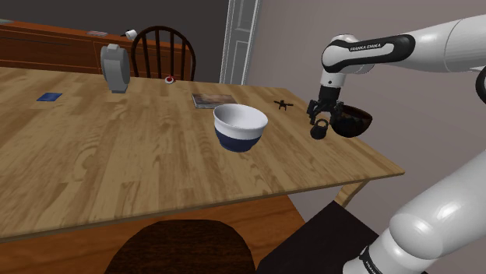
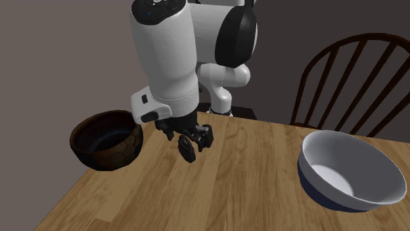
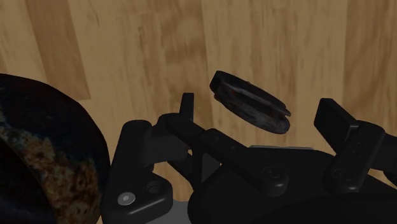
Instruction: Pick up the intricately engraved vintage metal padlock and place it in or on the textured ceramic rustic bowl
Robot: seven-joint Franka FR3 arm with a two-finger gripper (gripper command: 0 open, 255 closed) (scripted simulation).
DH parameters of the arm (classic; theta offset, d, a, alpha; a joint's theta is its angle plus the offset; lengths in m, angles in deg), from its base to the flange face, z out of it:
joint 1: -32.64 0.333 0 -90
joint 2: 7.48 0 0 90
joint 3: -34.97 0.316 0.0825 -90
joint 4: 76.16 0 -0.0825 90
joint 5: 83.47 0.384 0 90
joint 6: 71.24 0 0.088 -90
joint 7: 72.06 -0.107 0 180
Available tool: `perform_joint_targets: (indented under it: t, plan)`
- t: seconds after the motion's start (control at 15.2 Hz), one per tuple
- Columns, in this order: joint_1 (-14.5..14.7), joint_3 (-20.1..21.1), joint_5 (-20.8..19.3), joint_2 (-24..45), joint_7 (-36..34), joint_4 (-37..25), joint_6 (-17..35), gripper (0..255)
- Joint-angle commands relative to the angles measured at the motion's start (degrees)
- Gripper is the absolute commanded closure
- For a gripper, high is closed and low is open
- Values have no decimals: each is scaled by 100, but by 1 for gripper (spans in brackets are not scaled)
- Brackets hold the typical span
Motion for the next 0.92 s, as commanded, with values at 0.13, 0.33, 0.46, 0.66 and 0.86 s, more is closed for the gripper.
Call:
perform_joint_targets:
  t: [0.13, 0.33, 0.46, 0.66, 0.86]
  plan:
    - [0, 0, 0, 1, 0, 5, 7, 0]
    - [0, 0, 0, 1, -1, 4, 6, 255]
    - [0, 0, 0, 1, 0, 4, 6, 255]
    - [0, 0, 0, 2, 0, 1, 4, 255]
    - [0, 0, 0, 1, 0, 5, 7, 255]
